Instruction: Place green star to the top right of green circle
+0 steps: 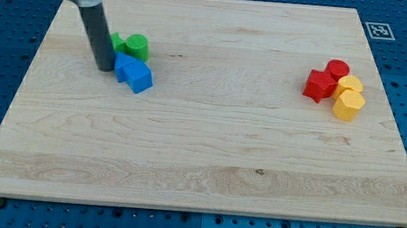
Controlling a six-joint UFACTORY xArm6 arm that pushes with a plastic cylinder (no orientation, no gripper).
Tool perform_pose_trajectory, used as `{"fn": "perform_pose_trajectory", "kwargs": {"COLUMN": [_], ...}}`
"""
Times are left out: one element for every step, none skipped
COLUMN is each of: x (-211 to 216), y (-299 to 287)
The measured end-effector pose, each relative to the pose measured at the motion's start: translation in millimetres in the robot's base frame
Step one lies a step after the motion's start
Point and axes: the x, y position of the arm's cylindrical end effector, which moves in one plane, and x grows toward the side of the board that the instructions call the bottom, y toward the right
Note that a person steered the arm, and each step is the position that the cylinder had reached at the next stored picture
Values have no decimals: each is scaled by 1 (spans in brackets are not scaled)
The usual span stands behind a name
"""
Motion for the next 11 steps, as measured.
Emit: {"fn": "perform_pose_trajectory", "kwargs": {"x": [0,0,0,-2,-5,-21,-34,-54,-78,-97,-113], "y": [18,18,-12,-20,-20,-23,-23,-18,-11,13,49]}}
